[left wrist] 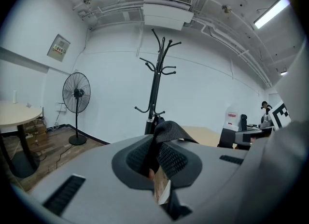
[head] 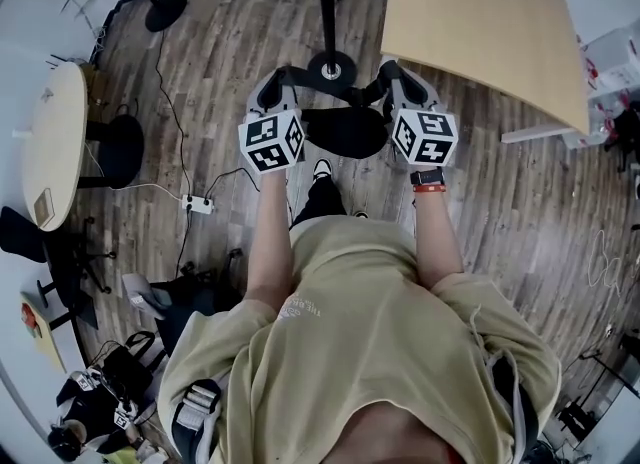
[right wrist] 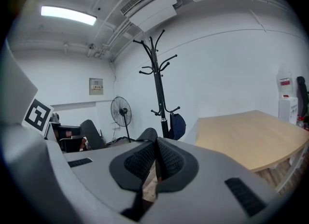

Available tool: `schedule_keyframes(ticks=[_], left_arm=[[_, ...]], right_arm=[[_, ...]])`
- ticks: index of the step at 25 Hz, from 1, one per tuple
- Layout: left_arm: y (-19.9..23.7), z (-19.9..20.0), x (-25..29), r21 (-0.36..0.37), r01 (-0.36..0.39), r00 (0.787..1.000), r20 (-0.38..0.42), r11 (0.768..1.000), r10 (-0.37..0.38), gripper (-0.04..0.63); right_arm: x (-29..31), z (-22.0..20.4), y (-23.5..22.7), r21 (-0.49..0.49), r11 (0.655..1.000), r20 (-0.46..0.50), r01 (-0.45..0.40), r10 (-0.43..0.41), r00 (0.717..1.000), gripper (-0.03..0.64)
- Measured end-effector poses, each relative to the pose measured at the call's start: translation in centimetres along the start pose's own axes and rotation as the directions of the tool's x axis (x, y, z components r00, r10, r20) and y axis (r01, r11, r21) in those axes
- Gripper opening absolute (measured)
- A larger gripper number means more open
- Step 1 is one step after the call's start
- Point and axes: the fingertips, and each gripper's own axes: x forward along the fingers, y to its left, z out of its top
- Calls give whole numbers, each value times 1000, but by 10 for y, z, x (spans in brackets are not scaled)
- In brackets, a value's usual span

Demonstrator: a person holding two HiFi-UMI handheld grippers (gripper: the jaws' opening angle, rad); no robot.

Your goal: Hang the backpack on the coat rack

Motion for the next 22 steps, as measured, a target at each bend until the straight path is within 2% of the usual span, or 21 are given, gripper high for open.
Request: schedule_keyframes(ticks=[9, 14, 18, 22], left_arm=[[49, 42, 66, -29, 5, 1000, 25, 1000, -4, 28], [61, 61, 97, 40, 26, 999, 31, 999, -27, 28], [71, 69, 116, 46, 59, 998, 29, 997, -61, 28], [102, 68, 133, 43, 57, 998, 20, 997, -58, 28]], right_arm=[[68, 33, 1, -4, 1000, 4, 24, -24, 1000, 17], [105, 51, 7, -12, 999, 17, 36, -36, 999, 17], [133, 58, 16, -12, 999, 17, 46, -46, 999, 17], [158, 54, 19, -9, 997, 4, 78, -78, 997, 18]])
